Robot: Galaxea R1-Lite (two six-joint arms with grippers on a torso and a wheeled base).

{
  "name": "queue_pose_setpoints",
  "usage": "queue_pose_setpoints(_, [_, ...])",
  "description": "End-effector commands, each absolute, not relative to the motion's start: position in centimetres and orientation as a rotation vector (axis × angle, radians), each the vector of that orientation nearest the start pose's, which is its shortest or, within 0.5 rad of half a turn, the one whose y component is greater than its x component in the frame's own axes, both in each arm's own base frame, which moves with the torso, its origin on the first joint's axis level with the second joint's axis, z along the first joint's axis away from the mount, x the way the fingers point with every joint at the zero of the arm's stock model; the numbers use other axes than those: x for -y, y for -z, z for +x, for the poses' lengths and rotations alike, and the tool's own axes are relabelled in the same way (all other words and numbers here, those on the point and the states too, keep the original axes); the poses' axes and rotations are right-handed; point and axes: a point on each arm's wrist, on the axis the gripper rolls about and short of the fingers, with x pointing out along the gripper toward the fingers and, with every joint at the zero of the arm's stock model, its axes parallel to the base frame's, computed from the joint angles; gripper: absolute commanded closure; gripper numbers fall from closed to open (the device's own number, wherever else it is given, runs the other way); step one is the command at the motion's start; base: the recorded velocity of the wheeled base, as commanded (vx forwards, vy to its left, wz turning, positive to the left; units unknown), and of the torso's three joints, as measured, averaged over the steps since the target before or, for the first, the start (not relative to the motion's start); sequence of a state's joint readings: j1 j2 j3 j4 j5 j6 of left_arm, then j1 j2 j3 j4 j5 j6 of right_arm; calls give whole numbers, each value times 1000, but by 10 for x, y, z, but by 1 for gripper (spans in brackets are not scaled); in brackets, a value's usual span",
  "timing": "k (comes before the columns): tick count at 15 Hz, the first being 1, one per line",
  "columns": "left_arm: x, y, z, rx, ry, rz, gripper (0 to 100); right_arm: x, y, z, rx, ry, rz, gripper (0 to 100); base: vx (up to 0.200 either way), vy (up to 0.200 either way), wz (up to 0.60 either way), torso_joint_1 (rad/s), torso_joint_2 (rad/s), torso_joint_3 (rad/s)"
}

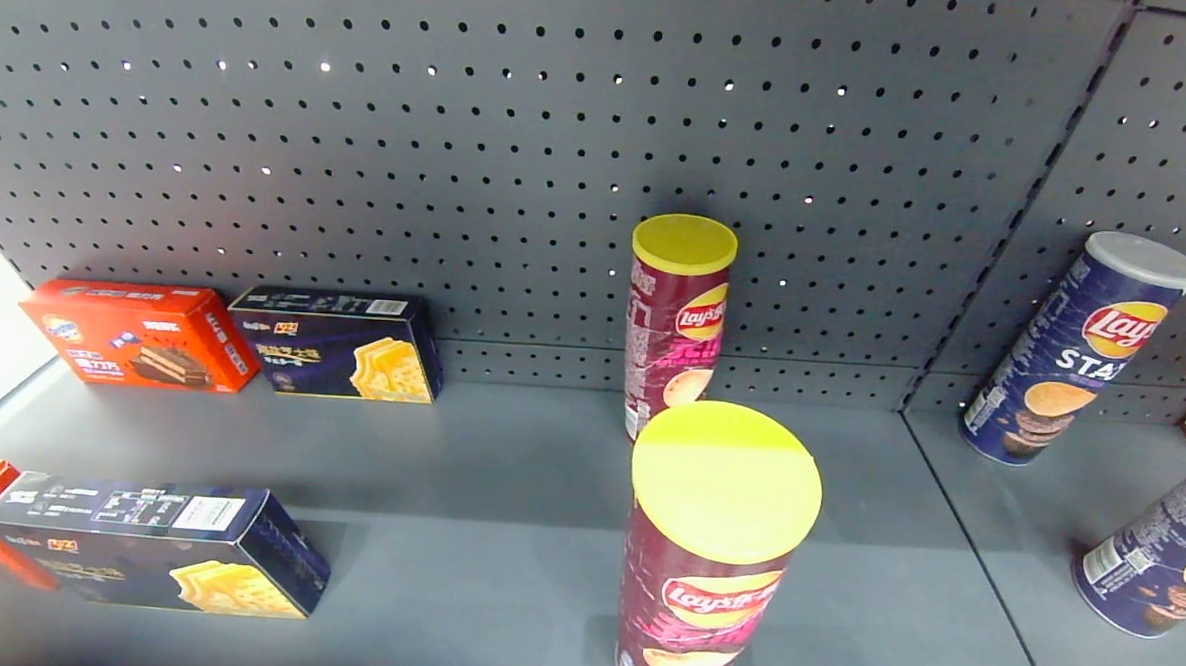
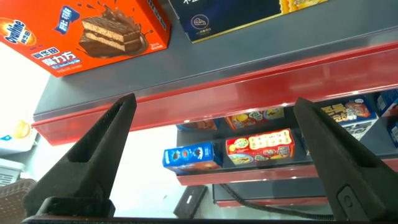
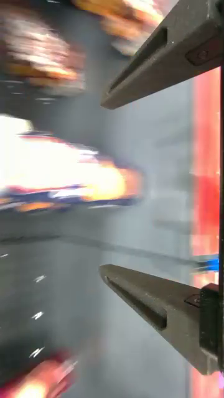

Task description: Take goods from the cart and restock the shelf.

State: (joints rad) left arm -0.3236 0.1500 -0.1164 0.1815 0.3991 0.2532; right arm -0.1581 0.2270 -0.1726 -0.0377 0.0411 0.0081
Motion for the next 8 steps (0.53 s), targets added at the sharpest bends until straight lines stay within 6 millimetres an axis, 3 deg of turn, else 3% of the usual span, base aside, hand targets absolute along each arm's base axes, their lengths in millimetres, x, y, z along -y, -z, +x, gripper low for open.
queue_pose_setpoints(1, [-15,-93,-18,-201,-50,325,0,-1,-82,-15,-45,244,73,0,0,0,0,0,0,0])
queue_pose_setpoints(8, [-16,-92,-19,-190,-55,319,0,-2,-77,-15,-99,205,-5,0,0,0,0,0,0,0])
